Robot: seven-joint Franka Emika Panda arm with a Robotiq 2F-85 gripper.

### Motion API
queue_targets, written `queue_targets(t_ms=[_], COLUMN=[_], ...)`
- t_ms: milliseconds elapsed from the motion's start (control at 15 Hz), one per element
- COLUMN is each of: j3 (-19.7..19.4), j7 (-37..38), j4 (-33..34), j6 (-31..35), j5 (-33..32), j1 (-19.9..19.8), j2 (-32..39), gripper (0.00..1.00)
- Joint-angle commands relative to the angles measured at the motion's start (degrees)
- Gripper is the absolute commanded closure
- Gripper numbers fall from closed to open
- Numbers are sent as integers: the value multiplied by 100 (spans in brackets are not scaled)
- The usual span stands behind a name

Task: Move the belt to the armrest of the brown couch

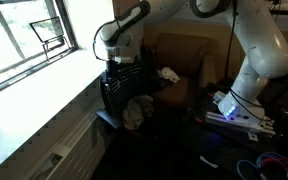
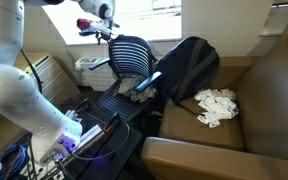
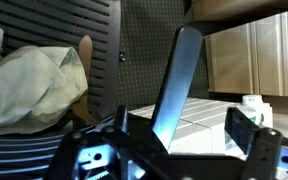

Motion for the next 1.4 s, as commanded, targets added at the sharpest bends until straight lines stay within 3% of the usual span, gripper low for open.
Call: queue_targets(t_ms=[0,200,267,467,733,933,1000,1200,1333], j3=[33,-37,116,113,-17,-193,-47,-119,-167], j7=[62,168,118,174,493,1157,878,1084,899], j4=[-38,-67,2,0,-211,-283,10,-4,1], j6=[792,1526,1174,1442,1239,510,821,592,949], j5=[-186,-561,-468,-579,-657,-807,-743,-771,-919], j1=[116,308,130,221,244,283,254,257,312], j2=[64,221,151,282,114,-11,282,232,269], gripper=[0,0,0,0,0,0,0,0,0])
